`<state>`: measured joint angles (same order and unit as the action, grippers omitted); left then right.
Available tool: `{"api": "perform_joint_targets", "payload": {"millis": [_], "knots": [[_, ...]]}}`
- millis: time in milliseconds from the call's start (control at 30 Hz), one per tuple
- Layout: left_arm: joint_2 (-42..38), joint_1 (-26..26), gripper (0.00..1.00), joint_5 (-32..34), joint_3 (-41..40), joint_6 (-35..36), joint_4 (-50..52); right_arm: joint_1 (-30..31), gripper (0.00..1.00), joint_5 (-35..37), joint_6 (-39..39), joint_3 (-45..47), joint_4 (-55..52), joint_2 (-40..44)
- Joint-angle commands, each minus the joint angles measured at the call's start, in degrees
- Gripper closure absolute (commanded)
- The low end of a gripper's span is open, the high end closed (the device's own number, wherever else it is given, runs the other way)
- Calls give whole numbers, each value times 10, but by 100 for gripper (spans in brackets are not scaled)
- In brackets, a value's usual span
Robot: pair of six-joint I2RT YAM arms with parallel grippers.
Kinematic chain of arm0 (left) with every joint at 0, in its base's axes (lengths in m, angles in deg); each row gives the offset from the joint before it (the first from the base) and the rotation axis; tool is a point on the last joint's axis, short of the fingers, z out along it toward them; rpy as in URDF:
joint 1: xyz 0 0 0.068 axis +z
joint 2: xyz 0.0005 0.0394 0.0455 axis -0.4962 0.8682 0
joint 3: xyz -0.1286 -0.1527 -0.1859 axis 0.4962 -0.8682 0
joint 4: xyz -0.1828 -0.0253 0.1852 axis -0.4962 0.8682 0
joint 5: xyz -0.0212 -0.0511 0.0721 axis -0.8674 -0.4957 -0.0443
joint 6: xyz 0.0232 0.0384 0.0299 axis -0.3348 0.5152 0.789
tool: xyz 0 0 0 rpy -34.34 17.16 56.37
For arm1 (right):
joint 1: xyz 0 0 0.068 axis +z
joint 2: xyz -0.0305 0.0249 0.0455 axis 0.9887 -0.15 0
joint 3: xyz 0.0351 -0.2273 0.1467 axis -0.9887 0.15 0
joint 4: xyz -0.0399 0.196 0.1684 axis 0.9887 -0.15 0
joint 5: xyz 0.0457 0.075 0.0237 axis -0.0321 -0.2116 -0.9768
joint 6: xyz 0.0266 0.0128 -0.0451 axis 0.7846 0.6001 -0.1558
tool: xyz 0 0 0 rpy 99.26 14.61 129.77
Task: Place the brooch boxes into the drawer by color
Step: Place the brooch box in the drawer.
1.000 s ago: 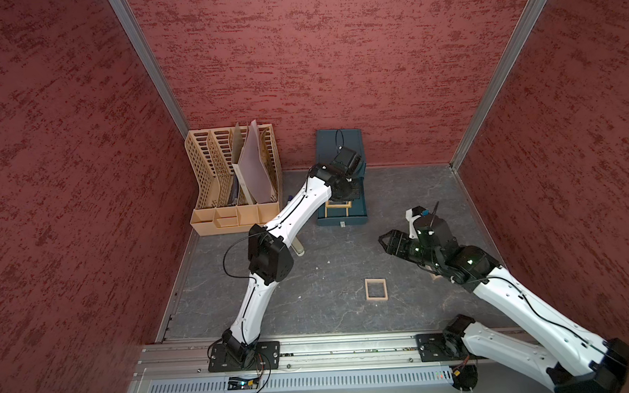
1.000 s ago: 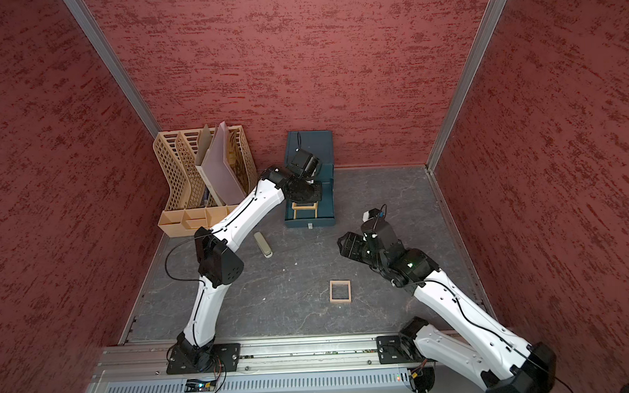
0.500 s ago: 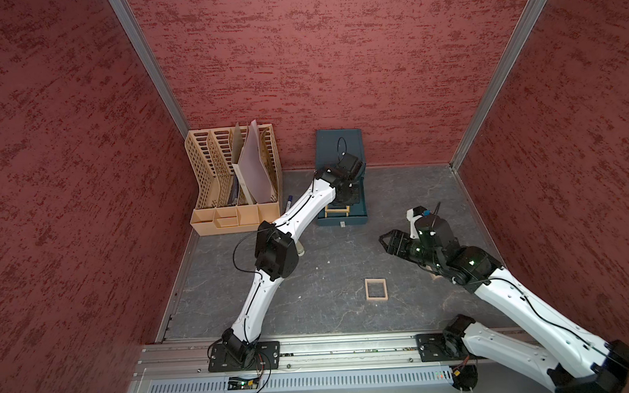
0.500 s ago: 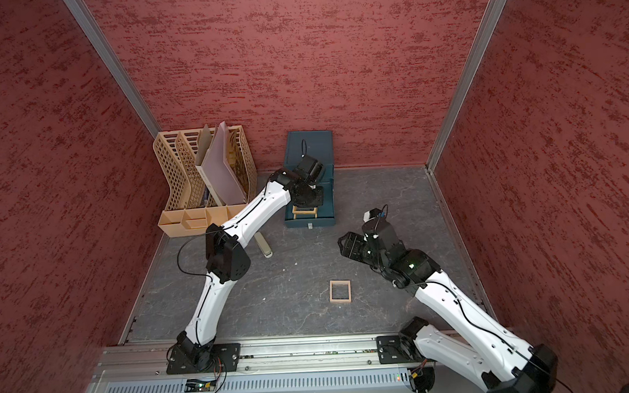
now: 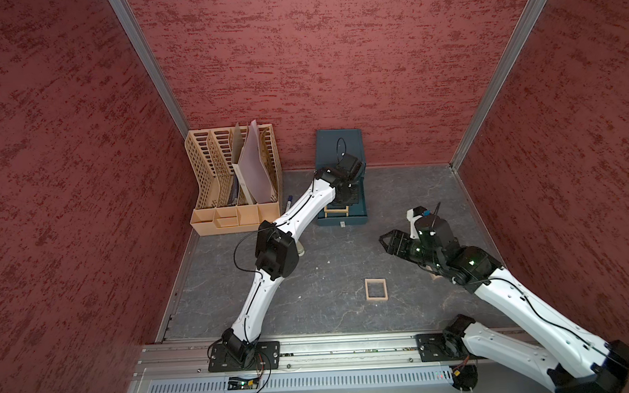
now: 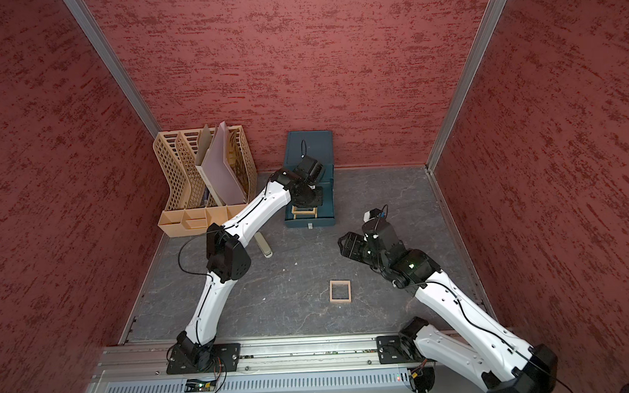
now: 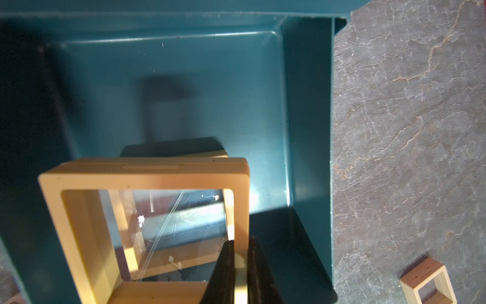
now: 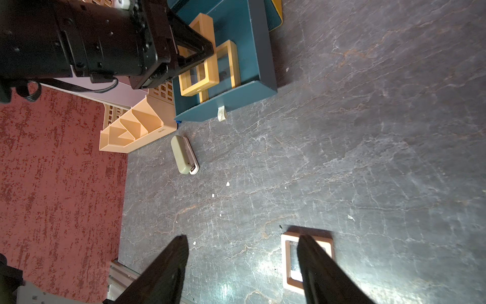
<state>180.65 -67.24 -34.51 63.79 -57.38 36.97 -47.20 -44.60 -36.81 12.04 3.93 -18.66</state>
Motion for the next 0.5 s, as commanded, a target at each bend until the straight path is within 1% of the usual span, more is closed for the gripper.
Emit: {"api": "perform_joint_targets", "payload": {"millis": [0,467], "knots": [[17,4,100,4,13,9,-2,-4,29,-5,1,5,-9,8],[34,4,100,5,13,12,-12,-3,29,-6,3,8,-12,13]]}}
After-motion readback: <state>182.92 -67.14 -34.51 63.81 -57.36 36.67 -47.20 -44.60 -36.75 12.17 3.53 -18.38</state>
